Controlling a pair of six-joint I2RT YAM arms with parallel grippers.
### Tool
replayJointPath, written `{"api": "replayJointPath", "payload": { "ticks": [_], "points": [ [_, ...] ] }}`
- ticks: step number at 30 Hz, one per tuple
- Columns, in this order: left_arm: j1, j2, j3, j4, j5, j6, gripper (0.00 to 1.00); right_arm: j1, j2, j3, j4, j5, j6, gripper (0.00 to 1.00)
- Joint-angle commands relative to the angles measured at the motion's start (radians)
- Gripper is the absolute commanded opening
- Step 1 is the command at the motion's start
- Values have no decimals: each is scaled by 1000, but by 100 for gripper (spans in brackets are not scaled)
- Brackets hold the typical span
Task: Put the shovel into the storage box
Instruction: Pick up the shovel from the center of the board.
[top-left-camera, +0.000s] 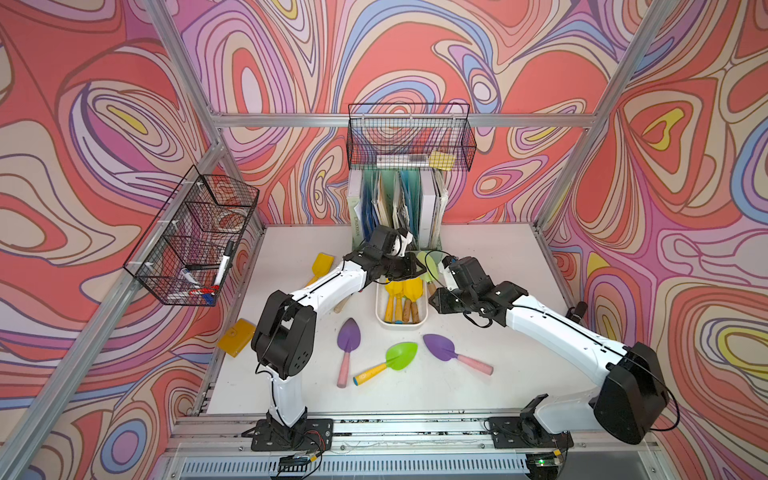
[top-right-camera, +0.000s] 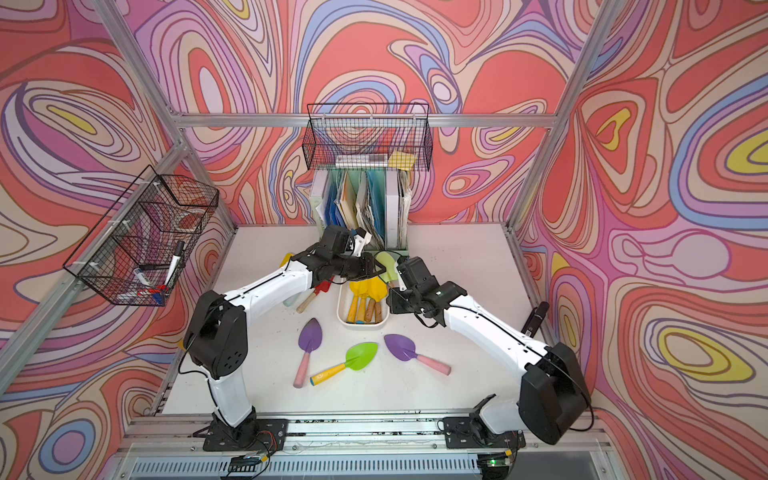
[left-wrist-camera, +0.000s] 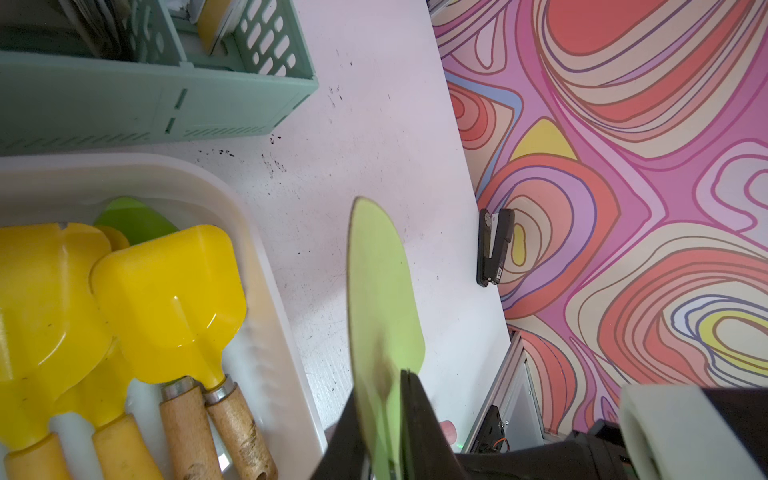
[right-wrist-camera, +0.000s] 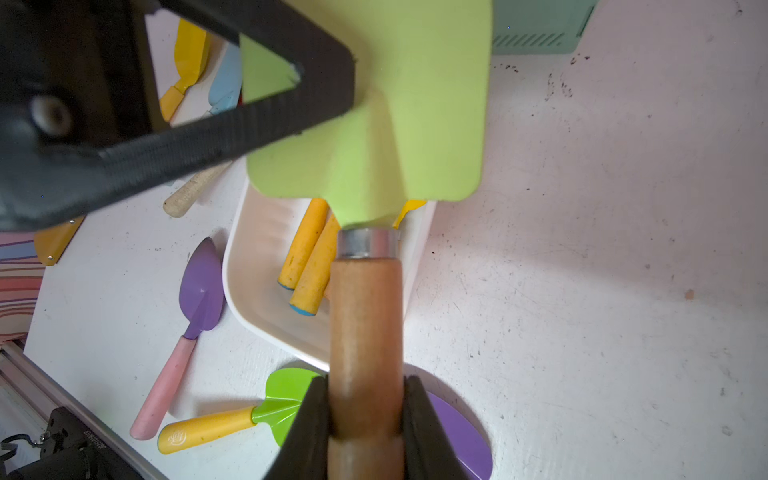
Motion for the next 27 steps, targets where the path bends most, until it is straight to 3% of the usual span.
{"api": "replayJointPath", "payload": {
  "ticks": [1, 6, 11, 17, 27],
  "points": [
    [-5, 14, 12, -20, -15, 10, 12, 9, 5, 29, 31, 12, 6, 0],
    [-5, 15, 17, -36, -30, 13, 8, 9, 11, 36, 31, 19, 8, 1],
    [-5, 17, 21, -45, -42, 13, 6, 9, 11, 43, 34, 24, 11, 30],
    [-5, 23, 38, -57, -66, 16, 5, 9, -5, 45, 27, 33, 12, 50],
    [49, 10, 96, -163, -90, 100, 3, 9, -111, 9, -21, 72, 15, 54]
  ]
}}
